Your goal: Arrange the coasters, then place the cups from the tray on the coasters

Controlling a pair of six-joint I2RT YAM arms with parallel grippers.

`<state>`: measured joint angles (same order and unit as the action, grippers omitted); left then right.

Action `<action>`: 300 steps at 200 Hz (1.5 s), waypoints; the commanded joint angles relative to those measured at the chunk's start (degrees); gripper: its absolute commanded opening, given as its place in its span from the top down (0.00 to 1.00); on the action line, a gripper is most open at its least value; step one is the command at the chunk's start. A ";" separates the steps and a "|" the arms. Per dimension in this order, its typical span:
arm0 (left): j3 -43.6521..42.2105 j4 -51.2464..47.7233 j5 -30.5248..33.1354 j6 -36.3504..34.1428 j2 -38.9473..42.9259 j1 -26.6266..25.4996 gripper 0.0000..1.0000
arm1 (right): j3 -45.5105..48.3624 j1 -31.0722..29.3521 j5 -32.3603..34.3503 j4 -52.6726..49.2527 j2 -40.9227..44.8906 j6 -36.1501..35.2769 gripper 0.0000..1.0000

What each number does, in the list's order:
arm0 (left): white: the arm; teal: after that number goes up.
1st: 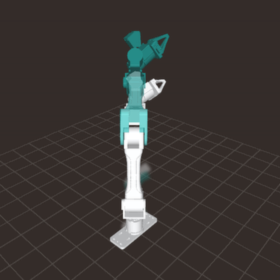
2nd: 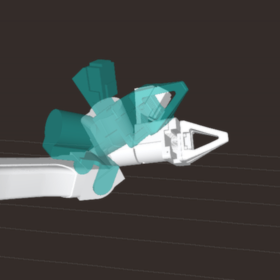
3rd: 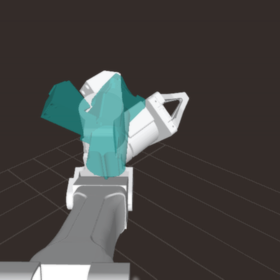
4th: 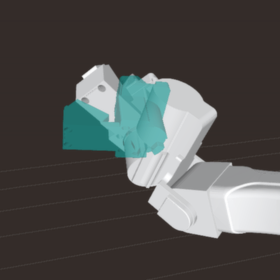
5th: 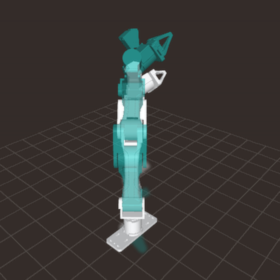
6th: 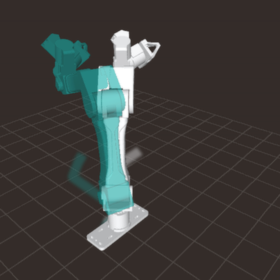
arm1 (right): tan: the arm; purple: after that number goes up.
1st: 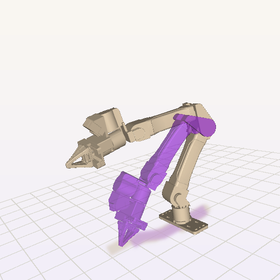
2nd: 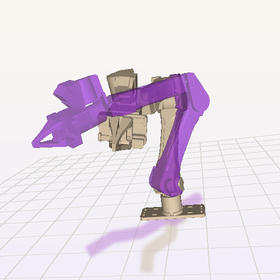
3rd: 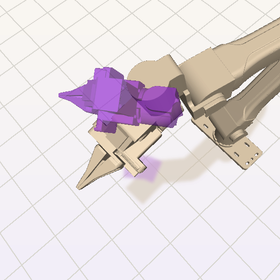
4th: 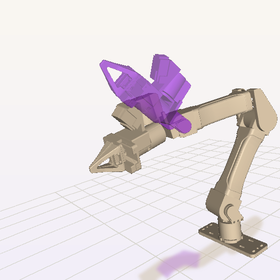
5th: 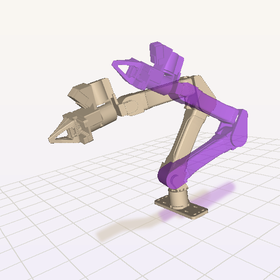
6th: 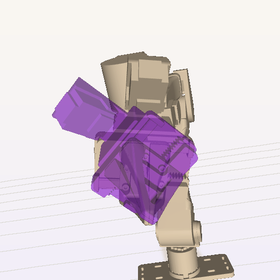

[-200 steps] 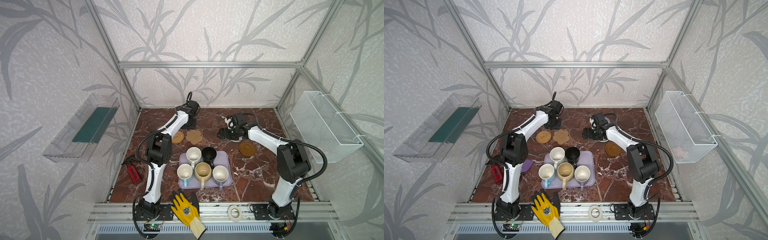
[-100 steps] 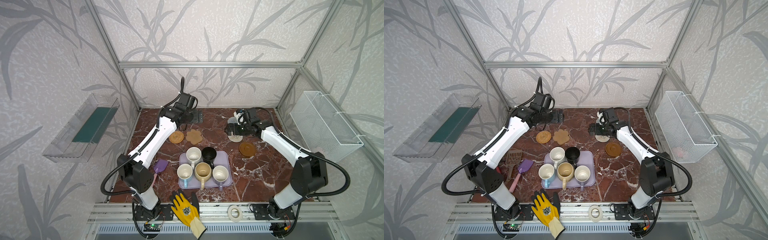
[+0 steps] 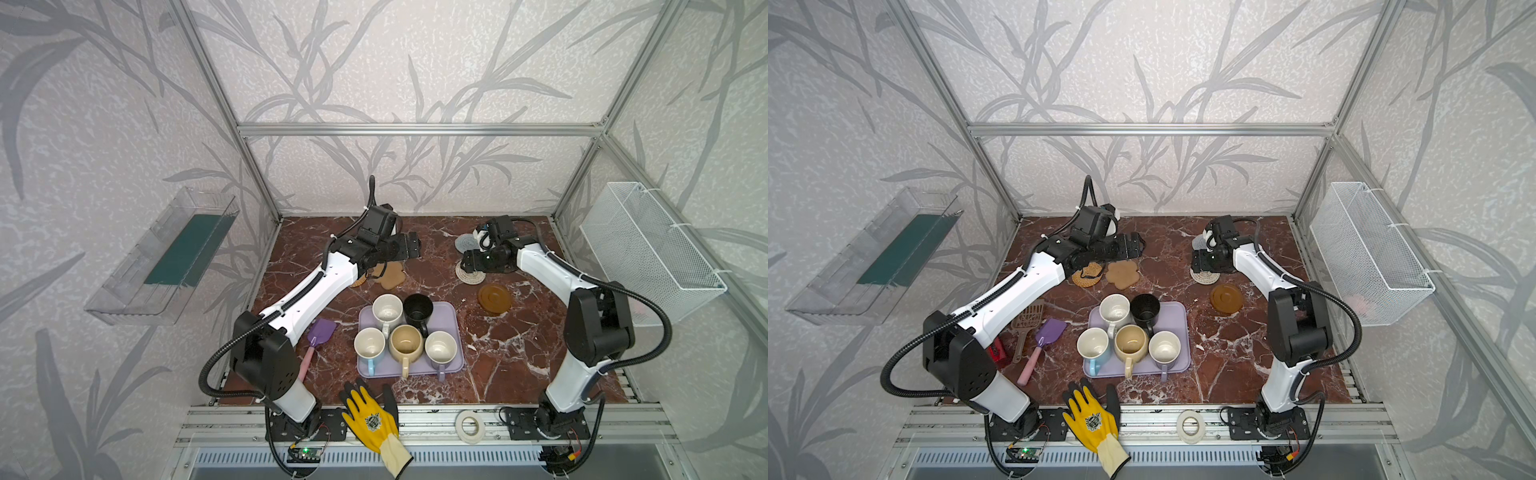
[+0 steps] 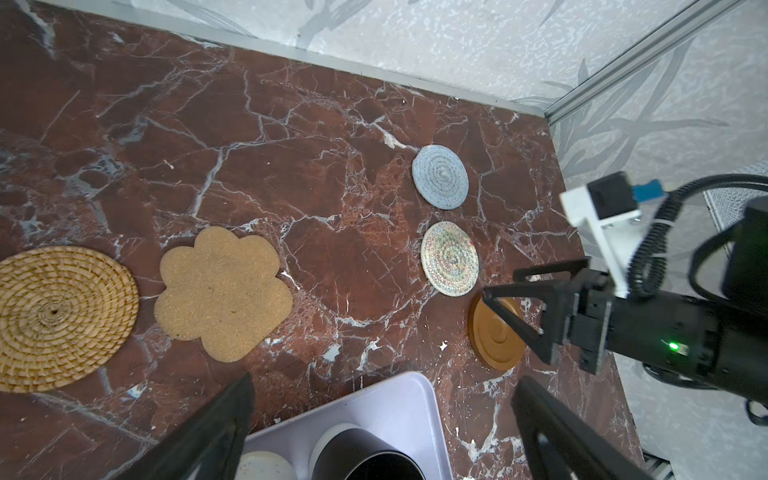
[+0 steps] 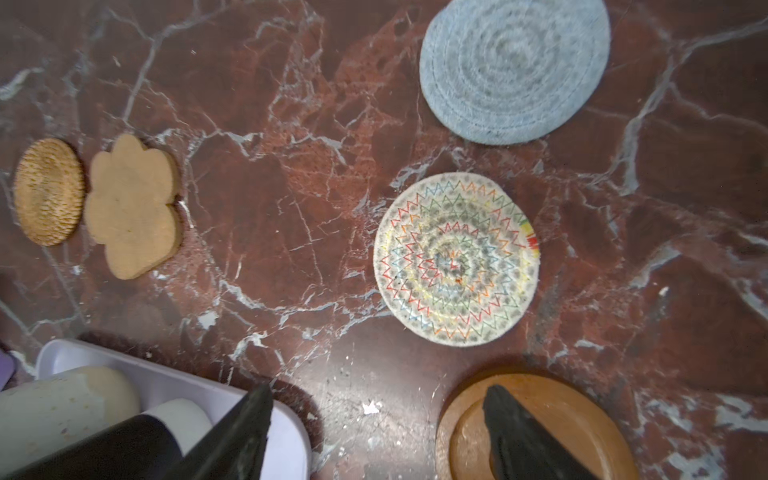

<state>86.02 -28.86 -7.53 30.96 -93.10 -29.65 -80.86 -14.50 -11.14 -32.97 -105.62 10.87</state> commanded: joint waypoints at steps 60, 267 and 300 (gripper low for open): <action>1.52 4.35 -5.22 -4.68 -7.99 -0.04 0.01 | -7.28 -0.53 3.95 -4.63 -9.58 -2.59 0.36; 3.62 0.51 -0.83 -5.85 -10.61 0.79 0.02 | -25.34 -11.60 -5.32 -11.06 -25.98 0.92 0.49; 4.16 0.12 -0.36 -5.93 -10.49 0.81 0.03 | -24.07 -11.18 -0.52 -10.88 -23.52 2.19 0.49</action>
<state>89.12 -28.60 -9.06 24.67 -104.33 -29.12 -106.34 -26.35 -14.37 -42.72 -131.83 11.18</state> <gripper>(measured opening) 0.978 0.506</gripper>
